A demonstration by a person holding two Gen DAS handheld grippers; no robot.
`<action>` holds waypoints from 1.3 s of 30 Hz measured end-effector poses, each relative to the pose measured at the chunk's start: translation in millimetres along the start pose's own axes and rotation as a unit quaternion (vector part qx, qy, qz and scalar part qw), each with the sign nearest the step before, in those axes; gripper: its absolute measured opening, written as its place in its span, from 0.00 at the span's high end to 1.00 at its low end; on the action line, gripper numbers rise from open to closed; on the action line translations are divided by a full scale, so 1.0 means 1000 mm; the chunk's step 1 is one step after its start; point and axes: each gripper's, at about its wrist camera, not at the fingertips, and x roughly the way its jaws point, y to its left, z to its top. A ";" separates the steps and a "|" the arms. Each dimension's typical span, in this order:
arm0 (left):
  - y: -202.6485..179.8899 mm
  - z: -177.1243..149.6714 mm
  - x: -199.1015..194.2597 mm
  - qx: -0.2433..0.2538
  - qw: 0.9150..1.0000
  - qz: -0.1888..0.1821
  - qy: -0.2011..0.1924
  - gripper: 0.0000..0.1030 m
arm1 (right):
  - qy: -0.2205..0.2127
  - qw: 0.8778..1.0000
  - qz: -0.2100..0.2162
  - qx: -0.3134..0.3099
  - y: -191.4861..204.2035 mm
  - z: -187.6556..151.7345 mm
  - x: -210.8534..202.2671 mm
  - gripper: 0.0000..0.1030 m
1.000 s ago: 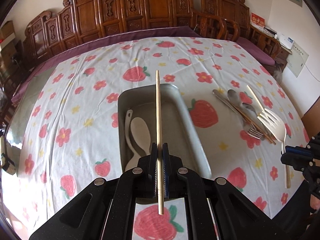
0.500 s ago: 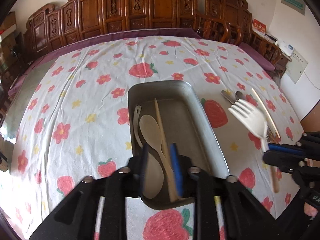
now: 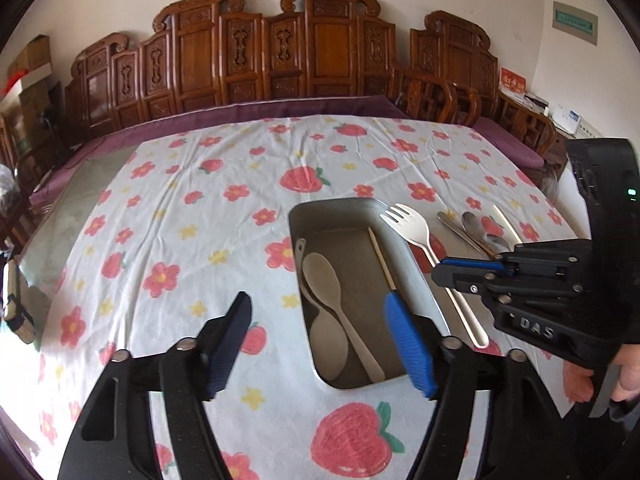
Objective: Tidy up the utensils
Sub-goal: 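Lower the chopstick and fork into the tray and open both grippers, then withdraw both grippers from the tray toward the remaining utensils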
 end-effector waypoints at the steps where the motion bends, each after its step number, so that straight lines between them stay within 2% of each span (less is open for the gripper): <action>1: 0.004 0.000 -0.002 -0.006 1.000 0.003 -0.004 0.24 | 0.000 1.000 0.001 0.008 -0.002 0.002 0.004 0.92; 9: 0.027 -0.003 -0.018 -0.024 0.999 0.015 -0.029 0.13 | -0.001 0.999 0.017 0.037 -0.010 0.015 0.022 0.92; 15: 0.038 -0.003 -0.017 -0.035 0.999 0.020 -0.029 0.12 | 0.011 1.000 0.004 0.025 -0.003 0.019 0.041 0.92; 22: 0.039 -0.002 -0.022 -0.034 0.999 0.019 -0.033 0.12 | 0.007 0.999 0.014 0.034 -0.001 0.021 0.047 0.91; 32: 0.032 -0.002 -0.024 -0.026 0.999 0.015 -0.035 0.12 | -0.004 0.999 0.026 0.032 -0.009 0.021 0.027 0.88; 39: 0.014 0.003 -0.029 -0.006 0.999 0.008 -0.041 0.12 | -0.025 0.999 0.021 0.011 -0.027 0.013 -0.022 0.88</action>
